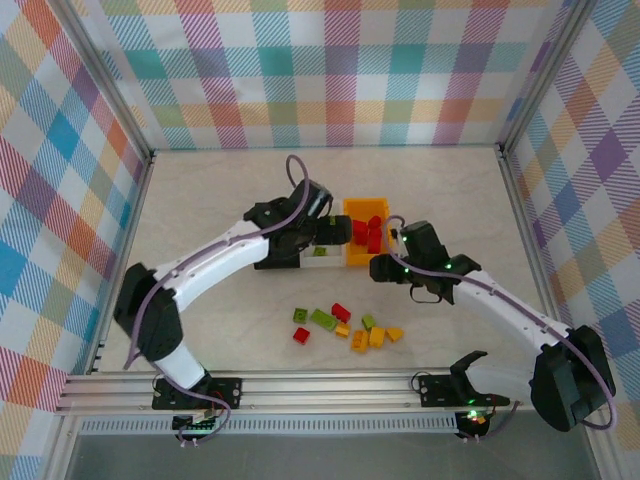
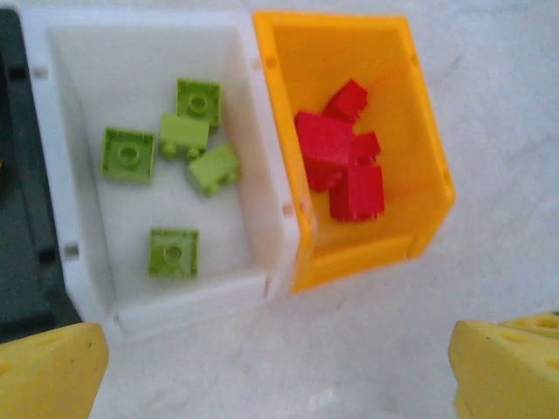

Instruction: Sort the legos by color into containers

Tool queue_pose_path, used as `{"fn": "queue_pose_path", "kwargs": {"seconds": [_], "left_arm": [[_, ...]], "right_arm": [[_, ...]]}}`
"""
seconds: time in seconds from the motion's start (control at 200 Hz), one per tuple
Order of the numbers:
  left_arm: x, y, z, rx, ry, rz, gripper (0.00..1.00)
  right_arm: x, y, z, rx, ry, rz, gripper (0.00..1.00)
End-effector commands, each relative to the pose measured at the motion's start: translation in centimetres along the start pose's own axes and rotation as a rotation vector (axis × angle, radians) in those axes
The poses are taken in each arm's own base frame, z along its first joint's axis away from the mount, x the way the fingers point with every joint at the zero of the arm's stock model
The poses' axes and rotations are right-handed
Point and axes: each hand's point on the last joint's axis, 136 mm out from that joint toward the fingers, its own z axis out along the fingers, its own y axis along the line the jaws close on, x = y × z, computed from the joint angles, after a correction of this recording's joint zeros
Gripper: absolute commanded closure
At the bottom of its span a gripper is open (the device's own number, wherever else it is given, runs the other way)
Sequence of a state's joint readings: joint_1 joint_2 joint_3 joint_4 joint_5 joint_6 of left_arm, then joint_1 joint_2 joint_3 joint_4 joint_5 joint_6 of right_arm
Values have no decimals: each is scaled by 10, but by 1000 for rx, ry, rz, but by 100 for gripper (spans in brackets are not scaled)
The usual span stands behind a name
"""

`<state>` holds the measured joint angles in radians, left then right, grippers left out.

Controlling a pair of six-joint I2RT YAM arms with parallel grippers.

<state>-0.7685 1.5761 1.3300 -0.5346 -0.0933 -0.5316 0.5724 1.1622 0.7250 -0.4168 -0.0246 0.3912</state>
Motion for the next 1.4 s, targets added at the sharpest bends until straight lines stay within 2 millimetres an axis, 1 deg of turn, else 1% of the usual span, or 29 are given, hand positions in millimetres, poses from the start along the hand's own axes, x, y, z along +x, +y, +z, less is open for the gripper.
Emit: {"fn": "queue_pose_path", "kwargs": {"seconds": [0.0, 0.09, 0.165, 0.185, 0.295, 0.44, 0.575, 0.71, 0.845, 0.89, 0.975, 1.06, 1.14, 1.225, 1.32, 1.37, 1.395], "left_arm": [[30, 15, -3, -2, 33, -39, 0], [49, 30, -7, -10, 42, -65, 0], [63, 42, -10, -28, 55, -77, 0], [69, 47, -9, -36, 65, -78, 0], [85, 61, -9, -59, 78, -98, 0], [101, 74, -8, -75, 92, -123, 0], [104, 80, -11, -92, 89, -125, 0], [104, 84, -14, -107, 82, -122, 0], [103, 86, -15, -114, 79, -123, 0], [103, 87, -16, -117, 75, -125, 0], [103, 91, -18, -134, 64, -136, 0], [104, 98, -21, -148, 50, -151, 0], [107, 105, -26, -162, 40, -162, 0], [112, 115, -33, -192, 34, -176, 0], [117, 125, -41, -207, 25, -197, 0], [120, 129, -45, -206, 19, -207, 0], [120, 130, -47, -204, 14, -212, 0]], "right_arm": [[47, 18, 3, -56, 172, -61, 32], [69, 24, 6, -63, 239, -89, 35], [87, 24, 10, -48, 289, -110, 38], [90, 24, 11, -39, 296, -117, 39], [101, 21, 22, -7, 328, -134, 42], [106, 27, 35, -5, 344, -151, 44], [107, 28, 41, 14, 356, -167, 47], [106, 23, 42, 39, 353, -170, 60], [98, 26, 38, 36, 315, -172, 71], [93, 28, 35, 29, 295, -175, 74], [78, 34, 27, 23, 245, -185, 78], [54, 45, 16, 11, 187, -207, 81], [26, 60, 10, -22, 130, -219, 82], [-9, 84, 8, -62, 74, -241, 83], [-48, 109, 15, -102, 13, -253, 83], [-69, 118, 21, -112, -13, -248, 83], [-78, 120, 29, -109, -17, -245, 82]]}}
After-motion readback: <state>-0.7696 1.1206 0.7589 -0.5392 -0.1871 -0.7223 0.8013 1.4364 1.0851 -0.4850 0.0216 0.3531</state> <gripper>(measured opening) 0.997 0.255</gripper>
